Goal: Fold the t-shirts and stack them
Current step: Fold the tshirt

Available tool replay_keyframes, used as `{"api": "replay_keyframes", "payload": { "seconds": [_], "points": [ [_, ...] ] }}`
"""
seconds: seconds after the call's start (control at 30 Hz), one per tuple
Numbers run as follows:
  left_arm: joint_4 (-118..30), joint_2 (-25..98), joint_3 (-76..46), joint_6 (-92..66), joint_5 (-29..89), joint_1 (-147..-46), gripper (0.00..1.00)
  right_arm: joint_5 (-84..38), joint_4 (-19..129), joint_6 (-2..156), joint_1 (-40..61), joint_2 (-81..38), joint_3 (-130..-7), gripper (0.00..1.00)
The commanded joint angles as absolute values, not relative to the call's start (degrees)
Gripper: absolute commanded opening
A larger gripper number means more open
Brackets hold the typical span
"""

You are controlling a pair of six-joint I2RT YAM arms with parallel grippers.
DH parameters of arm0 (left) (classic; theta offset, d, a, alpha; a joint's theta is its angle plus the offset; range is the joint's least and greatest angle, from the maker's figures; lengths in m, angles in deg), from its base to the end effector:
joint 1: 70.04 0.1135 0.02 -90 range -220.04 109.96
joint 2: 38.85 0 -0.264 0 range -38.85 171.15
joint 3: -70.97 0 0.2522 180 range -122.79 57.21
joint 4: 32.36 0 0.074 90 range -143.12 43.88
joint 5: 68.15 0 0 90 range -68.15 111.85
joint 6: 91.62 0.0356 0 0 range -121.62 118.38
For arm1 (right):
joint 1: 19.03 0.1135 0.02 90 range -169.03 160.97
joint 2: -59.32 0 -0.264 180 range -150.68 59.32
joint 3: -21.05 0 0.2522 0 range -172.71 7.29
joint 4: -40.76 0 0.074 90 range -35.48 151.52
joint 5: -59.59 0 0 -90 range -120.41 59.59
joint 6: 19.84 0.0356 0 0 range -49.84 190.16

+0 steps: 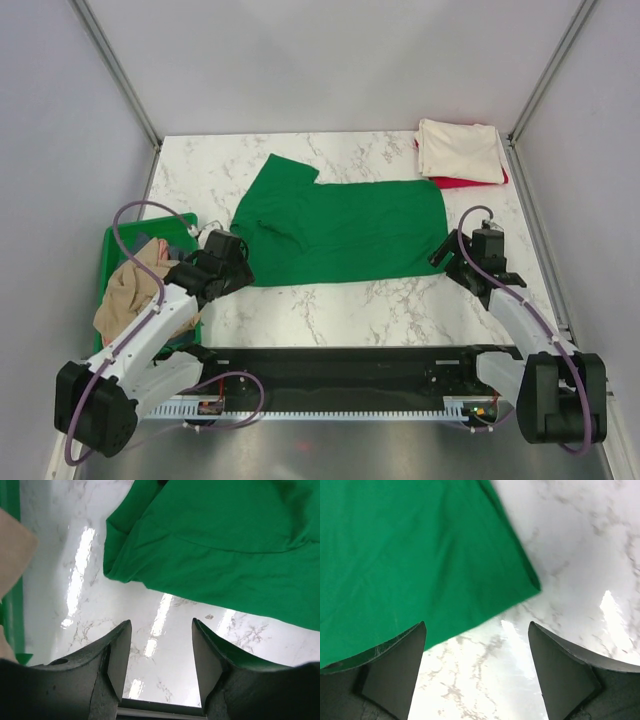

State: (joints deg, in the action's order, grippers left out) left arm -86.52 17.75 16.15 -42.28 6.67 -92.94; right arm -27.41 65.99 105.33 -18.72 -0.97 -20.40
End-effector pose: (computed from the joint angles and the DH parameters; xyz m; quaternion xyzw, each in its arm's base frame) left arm 0.1763 -0.0643 0.2363 -0.1845 0.9304 -0.0455 0.3133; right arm 0.2065 0.0030 0.1852 0.2660 0.8812 0.1418 0.3641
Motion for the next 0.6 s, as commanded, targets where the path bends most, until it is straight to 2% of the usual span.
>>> {"api": "replay_keyframes", "payload": {
  "seconds": [0.0,0.27,0.37,0.47,0.5,0.57],
  "points": [
    [-79.1,14.2,23.0,-53.8,4.1,-92.8,0.60,-26.8,65.6,107.3,-21.1,0.4,-17.7,0.91],
    [-77.5,11.7,27.8,-59.1,-2.8,-90.5,0.66,-22.1,58.1,107.9,-26.1,-8.0,-16.4,0.88],
    [-75.6,9.8,29.4,-60.1,-3.8,-88.9,0.66,-22.2,55.9,108.5,-26.3,-10.1,-15.5,0.84],
    [-75.4,9.8,30.6,-62.4,-5.4,-87.4,0.66,-21.9,52.6,109.4,-26.8,-11.9,-15.1,0.70],
    [-75.0,9.9,31.0,-62.7,-5.0,-86.8,0.66,-21.8,52.2,109.8,-26.9,-12.3,-15.1,0.61],
    [-73.8,10.2,31.8,-63.2,-4.8,-86.5,0.66,-21.5,51.9,109.9,-26.9,-13.1,-15.3,0.49]
  ]
}}
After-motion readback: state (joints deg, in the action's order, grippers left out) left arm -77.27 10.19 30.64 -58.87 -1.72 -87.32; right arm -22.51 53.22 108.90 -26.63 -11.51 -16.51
